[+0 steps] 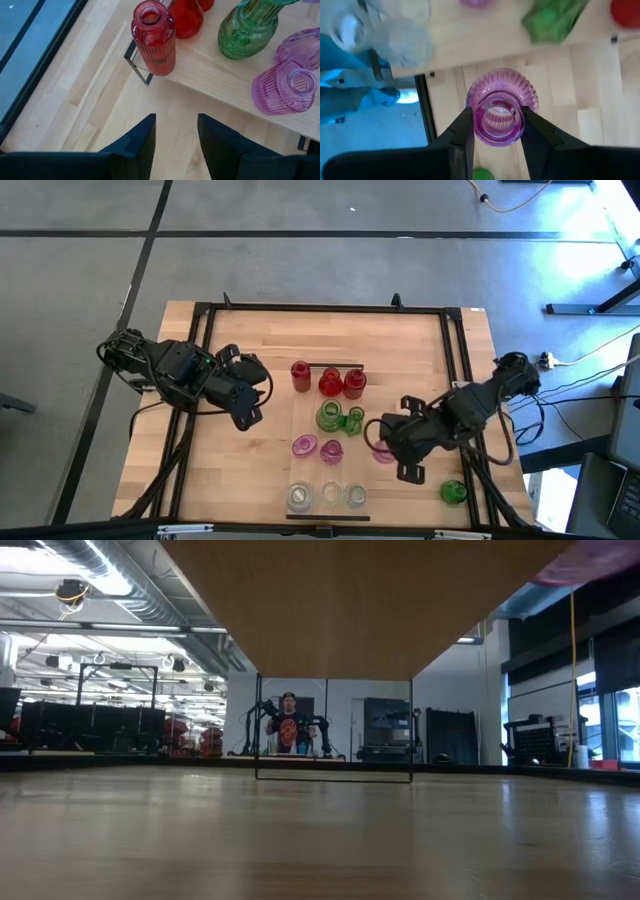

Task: Sort vases onto shelf
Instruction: Put the pink vase on the shelf aligned with the other pink vases

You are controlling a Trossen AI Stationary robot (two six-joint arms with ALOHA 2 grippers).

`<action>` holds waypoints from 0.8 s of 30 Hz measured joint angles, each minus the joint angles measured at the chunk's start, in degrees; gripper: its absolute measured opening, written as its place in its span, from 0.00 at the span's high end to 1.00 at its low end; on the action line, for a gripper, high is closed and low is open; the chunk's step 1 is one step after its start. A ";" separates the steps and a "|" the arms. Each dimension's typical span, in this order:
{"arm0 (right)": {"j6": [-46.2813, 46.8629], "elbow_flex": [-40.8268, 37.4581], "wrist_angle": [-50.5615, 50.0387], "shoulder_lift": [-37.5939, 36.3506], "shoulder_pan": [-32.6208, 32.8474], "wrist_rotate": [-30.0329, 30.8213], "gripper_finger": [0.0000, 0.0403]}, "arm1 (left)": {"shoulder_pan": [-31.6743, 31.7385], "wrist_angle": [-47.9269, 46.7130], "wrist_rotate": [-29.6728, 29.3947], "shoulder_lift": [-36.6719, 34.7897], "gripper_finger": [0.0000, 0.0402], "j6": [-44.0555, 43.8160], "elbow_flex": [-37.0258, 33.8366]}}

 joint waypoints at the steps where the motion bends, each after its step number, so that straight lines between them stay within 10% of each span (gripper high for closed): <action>1: -0.59 0.99 0.14 0.55 -0.49 0.22 0.74 | 0.00 0.00 0.00 0.00 0.65 -0.02 -0.01; 24: -5.84 4.95 9.39 5.14 -7.00 -6.90 0.74 | 0.00 -0.46 0.66 0.00 0.65 2.32 -0.02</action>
